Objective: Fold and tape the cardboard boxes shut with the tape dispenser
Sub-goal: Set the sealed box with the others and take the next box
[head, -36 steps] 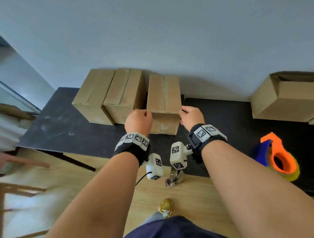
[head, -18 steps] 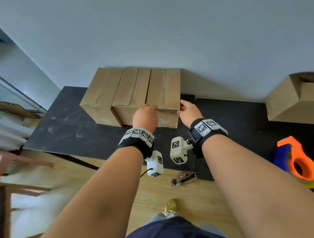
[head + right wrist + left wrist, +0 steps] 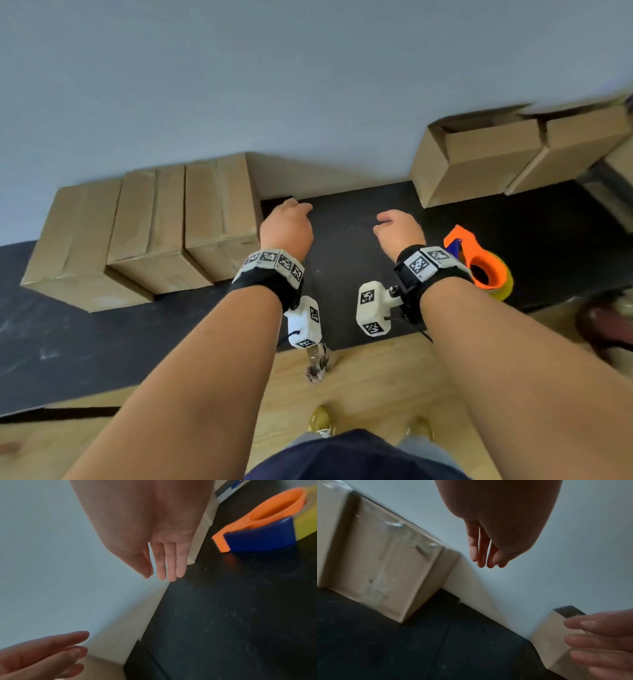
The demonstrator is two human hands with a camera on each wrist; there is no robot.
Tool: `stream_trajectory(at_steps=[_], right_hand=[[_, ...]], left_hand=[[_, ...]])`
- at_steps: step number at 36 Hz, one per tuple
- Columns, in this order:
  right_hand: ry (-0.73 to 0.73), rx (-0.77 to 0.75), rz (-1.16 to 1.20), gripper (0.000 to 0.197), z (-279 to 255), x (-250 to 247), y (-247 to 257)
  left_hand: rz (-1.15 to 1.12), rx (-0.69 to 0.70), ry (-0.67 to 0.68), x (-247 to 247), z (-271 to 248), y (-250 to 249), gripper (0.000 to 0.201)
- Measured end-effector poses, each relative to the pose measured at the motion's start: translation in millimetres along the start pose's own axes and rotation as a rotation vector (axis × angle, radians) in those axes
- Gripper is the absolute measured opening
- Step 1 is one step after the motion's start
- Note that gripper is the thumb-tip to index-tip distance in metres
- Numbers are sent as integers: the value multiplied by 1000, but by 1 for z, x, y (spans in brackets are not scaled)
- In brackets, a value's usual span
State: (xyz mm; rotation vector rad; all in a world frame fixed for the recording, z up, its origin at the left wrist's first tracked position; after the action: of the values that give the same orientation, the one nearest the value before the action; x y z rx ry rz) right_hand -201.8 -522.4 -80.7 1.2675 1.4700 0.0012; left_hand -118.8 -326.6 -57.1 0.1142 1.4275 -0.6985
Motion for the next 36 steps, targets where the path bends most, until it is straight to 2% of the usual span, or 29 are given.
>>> stream_trajectory(at_steps=[5, 11, 16, 20, 27, 36], right_hand=[[-56, 108, -21, 37, 16, -46, -61], [-69, 210, -105, 37, 38, -79, -127], [-59, 238, -186, 32, 54, -85, -166], [53, 295, -208, 35, 68, -73, -192], [249, 237, -361, 41, 78, -54, -205], [301, 203, -406, 31, 82, -63, -199]], left_hand=[[-10, 79, 86, 37, 17, -67, 41], [8, 69, 188, 85, 18, -125, 42], [38, 25, 251, 116, 12, -152, 39], [43, -27, 260, 134, 8, -166, 40], [16, -122, 211, 145, -2, -184, 38], [-51, -197, 150, 137, 0, -179, 40]])
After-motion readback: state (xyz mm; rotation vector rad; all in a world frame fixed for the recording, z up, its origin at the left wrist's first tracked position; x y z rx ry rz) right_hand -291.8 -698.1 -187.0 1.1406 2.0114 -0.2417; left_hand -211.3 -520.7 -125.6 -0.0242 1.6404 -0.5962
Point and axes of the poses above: each hand's wrist, its own z-axis towards the middle knuckle, its own x-axis out of the palm, y = z × x, the point moved 7 cm from there along z, towards the middle knuckle, and after that the axes turned 9 degrees about x, right-handed, at the moved point
